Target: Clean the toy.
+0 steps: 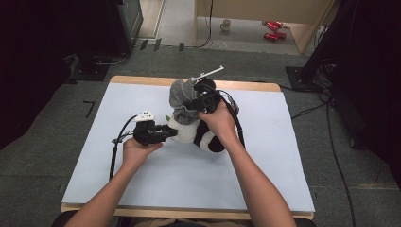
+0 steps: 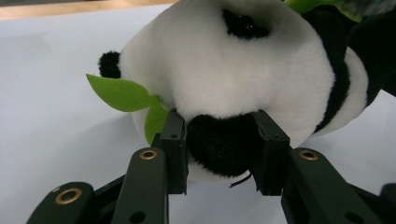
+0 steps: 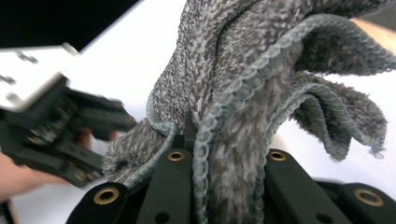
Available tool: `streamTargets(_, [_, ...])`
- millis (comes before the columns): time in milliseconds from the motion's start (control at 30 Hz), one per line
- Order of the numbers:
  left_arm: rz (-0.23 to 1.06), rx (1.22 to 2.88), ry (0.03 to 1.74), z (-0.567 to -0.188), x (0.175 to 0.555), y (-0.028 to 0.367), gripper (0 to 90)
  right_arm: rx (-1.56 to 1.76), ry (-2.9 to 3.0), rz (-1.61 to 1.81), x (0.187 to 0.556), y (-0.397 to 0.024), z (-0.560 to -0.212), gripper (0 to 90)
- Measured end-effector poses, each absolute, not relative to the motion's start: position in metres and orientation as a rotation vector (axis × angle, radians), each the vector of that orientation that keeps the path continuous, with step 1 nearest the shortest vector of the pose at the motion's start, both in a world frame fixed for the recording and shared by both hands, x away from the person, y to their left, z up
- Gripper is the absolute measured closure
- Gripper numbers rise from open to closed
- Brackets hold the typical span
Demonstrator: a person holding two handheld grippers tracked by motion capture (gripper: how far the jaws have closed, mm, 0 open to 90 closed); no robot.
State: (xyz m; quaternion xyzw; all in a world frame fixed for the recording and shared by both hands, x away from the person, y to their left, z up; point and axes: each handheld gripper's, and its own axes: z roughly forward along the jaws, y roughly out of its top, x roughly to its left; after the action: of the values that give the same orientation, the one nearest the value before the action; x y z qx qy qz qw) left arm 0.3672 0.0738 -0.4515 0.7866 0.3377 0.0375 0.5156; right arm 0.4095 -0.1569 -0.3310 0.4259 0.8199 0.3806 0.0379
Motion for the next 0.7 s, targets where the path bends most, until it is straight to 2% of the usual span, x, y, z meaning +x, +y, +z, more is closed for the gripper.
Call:
streamTargets(200, [0.107,1.891,0.803,-0.441,0.363,0.070,64.0,1.285,2.566,1.164,0.407,-0.136,-0.331,80.8])
streamTargets(333, [0.112,1.902,0.815,-0.437,0.362,0.068,64.1,1.289,2.634,1.079,0.404,-0.119,-0.355,80.7])
streamTargets(467, [0.088,1.925,0.815,-0.444,0.368,0.071,64.7,1.244,2.642,1.031,0.405,-0.123,-0.366,80.8])
streamTargets(700, [0.069,1.938,0.845,-0.448,0.372,0.073,65.1,1.159,2.641,0.897,0.399,-0.128,-0.364,81.1])
